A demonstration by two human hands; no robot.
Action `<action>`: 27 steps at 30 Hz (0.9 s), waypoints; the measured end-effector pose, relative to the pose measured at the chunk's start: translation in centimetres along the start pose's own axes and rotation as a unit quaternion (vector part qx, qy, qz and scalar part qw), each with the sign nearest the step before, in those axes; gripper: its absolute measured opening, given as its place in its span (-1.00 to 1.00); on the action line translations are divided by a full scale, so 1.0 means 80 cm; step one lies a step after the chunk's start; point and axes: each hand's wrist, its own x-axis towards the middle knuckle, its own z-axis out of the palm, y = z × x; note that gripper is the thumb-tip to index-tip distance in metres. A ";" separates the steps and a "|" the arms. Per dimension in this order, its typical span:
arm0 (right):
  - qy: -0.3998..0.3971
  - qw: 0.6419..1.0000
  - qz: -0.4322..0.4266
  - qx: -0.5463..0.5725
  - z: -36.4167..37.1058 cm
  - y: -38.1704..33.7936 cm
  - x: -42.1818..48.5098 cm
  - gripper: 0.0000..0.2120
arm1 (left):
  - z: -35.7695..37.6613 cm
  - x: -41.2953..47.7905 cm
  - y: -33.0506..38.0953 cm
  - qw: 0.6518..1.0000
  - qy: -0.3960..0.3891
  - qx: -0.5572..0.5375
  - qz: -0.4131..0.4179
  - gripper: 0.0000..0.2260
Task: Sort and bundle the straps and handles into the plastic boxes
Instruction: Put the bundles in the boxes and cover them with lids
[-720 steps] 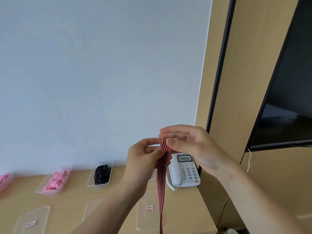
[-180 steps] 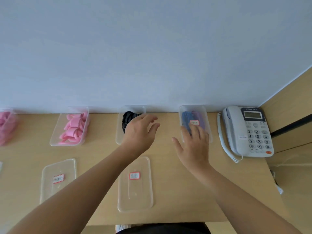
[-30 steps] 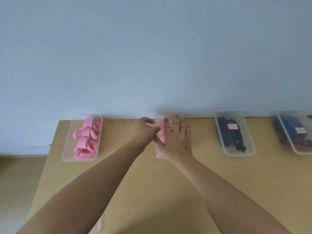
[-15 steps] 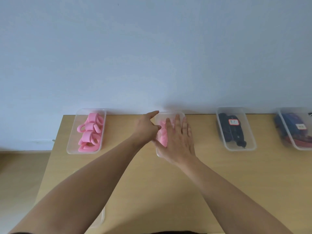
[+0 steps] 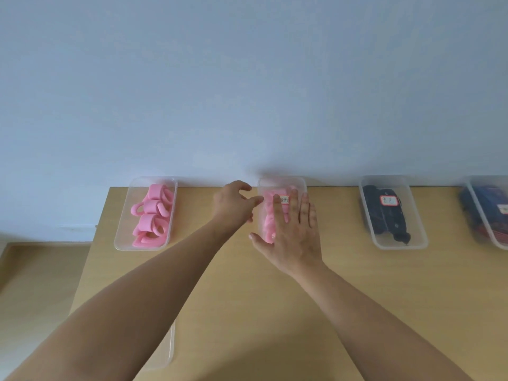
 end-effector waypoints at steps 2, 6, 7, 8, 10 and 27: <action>-0.036 0.999 0.010 -0.010 -0.006 -0.003 0.000 0.01 | -0.024 -0.007 0.000 0.998 0.013 0.062 0.026 -0.69; 0.000 0.999 0.035 -0.031 -0.028 -0.035 -0.010 -0.16 | -0.093 -0.032 -0.015 0.979 0.045 0.162 0.115 -0.72; 0.045 0.999 0.020 -0.022 -0.030 -0.051 -0.020 -0.27 | -0.113 -0.040 -0.025 0.971 0.061 0.186 0.139 -0.74; 0.091 0.996 0.004 -0.003 -0.027 -0.071 -0.031 -0.38 | -0.133 -0.048 -0.039 0.962 0.080 0.206 0.160 -0.74; 0.156 0.986 -0.018 0.055 -0.016 -0.106 -0.057 -0.54 | -0.164 -0.059 -0.065 0.949 0.105 0.223 0.194 -0.74; -0.128 0.991 0.017 0.021 0.087 -0.379 -0.183 -0.26 | -0.329 -0.134 -0.305 0.989 0.108 0.069 0.079 -0.78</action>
